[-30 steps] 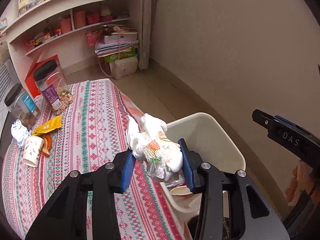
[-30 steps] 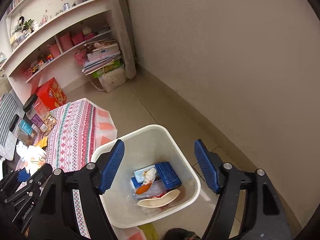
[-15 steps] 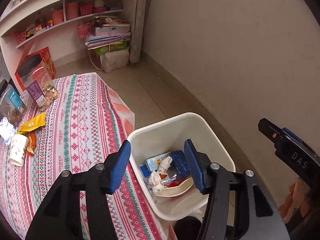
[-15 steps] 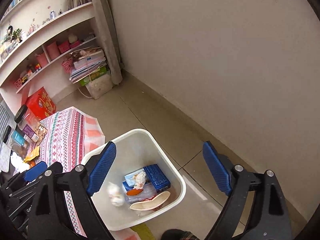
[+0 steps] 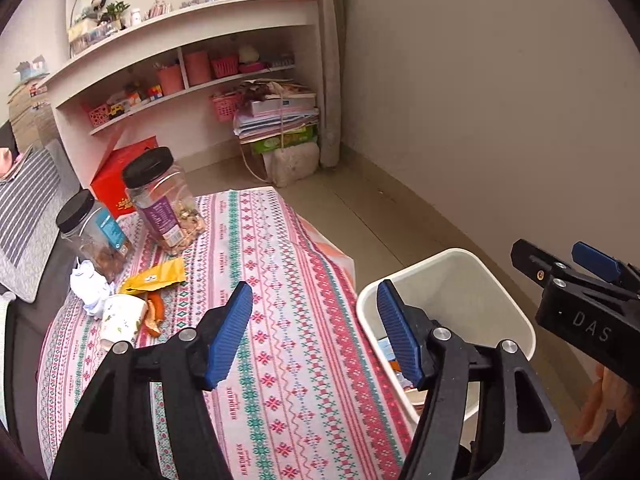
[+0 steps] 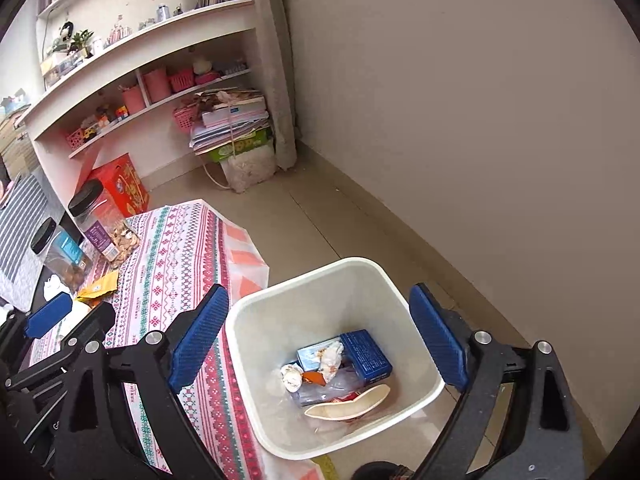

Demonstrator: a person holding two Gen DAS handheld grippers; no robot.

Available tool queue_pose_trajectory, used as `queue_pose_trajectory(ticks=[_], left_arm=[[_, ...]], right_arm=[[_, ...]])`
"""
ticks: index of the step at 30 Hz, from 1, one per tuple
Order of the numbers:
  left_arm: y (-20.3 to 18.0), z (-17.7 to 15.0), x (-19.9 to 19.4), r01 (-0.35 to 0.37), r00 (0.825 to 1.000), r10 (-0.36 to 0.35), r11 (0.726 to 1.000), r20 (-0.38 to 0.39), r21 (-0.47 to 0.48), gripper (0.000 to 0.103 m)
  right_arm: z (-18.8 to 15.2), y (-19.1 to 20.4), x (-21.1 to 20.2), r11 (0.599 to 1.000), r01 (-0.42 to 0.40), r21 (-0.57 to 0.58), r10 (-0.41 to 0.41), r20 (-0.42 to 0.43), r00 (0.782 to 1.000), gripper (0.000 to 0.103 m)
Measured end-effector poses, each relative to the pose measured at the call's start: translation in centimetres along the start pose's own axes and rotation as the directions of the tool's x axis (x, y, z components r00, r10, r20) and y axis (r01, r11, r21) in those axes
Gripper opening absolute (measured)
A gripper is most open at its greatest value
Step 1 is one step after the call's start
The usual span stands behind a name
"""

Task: Collect trash
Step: 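Grasp the white paper cup with the left gripper while the right grasps the crumpled paper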

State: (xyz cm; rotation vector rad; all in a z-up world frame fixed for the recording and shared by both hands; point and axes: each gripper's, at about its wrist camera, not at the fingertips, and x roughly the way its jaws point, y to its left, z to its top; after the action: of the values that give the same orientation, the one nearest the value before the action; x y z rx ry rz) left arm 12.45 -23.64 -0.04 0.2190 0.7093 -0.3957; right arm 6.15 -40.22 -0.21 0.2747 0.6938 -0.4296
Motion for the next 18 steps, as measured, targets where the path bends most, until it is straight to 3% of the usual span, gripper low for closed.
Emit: queue_pose_trajectory(ticks=[18], left_arm=[[11.6,-2.1,0.4,-0.16,0.986,0.152,0.978,-0.065,-0.132,0.074]], right_arm=[[-1.4,12.2,1.9,0.984,-0.114,-0.135,0.109,-0.05,0.993,0.094]])
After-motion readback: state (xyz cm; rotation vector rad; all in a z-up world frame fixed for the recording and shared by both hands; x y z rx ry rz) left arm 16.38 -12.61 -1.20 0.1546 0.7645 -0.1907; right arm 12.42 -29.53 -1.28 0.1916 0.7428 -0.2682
